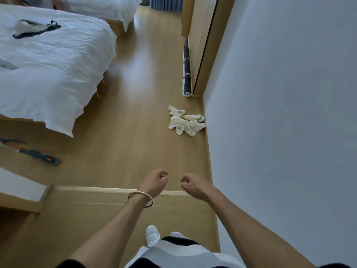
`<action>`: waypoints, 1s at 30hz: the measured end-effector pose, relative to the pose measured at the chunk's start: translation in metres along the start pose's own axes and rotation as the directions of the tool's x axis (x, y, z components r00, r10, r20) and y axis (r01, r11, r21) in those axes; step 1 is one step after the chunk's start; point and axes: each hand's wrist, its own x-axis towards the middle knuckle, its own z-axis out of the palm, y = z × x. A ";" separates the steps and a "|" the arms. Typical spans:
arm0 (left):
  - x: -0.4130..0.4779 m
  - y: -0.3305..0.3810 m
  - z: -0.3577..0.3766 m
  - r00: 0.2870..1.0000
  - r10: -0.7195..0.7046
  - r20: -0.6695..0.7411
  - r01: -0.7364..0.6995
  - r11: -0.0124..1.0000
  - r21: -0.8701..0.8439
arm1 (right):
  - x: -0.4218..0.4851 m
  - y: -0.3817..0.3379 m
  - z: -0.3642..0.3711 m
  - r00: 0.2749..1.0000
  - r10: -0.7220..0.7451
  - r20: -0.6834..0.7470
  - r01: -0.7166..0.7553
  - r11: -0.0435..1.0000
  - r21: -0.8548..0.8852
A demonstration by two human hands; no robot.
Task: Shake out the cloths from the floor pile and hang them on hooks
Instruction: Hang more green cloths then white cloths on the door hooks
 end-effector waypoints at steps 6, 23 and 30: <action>0.047 0.009 -0.030 1.000 -0.002 0.021 0.001 1.000 0.014 | 0.050 -0.030 -0.019 0.999 -0.003 0.054 0.006 0.998 -0.059; 0.240 0.118 -0.103 0.997 -0.063 -0.034 0.067 0.983 0.168 | 0.256 -0.023 -0.185 0.999 -0.026 0.047 0.027 1.000 -0.016; 0.321 0.184 -0.107 0.997 -0.075 0.008 0.071 0.976 0.205 | 0.319 0.010 -0.264 0.998 0.009 0.060 -0.008 1.000 -0.017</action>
